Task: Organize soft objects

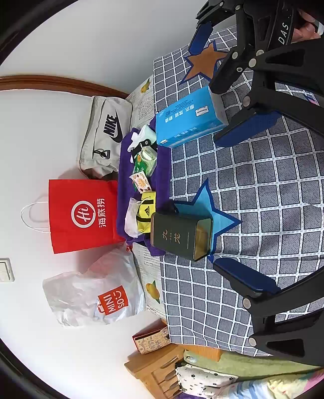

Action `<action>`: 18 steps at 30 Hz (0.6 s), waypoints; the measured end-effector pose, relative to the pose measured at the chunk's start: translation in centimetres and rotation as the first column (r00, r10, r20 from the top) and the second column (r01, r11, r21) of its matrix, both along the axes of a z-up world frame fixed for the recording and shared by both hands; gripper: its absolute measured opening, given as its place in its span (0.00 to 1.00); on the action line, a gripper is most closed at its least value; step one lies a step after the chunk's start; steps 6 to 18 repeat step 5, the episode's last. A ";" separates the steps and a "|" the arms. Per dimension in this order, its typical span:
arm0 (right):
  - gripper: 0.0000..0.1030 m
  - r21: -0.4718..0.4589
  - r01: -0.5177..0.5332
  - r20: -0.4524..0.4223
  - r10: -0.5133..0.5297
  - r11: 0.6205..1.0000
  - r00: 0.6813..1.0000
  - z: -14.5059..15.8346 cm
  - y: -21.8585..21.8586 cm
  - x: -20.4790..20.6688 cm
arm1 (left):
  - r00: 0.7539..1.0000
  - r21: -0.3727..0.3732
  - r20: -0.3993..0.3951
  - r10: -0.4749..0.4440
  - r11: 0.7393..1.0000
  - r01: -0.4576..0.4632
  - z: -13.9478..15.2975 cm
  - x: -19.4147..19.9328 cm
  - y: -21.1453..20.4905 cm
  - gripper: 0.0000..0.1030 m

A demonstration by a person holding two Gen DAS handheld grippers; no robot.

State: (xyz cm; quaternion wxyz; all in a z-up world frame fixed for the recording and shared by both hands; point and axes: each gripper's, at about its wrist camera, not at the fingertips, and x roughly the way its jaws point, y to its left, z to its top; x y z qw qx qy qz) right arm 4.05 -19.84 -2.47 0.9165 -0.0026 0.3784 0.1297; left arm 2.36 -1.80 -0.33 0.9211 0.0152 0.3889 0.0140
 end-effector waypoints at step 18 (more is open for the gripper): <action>0.94 -0.007 -0.002 -0.005 0.001 1.000 1.000 -0.3 0.1 0.3 | 1.000 0.001 -0.001 0.000 1.000 0.000 -0.2 0.2 0.0 0.87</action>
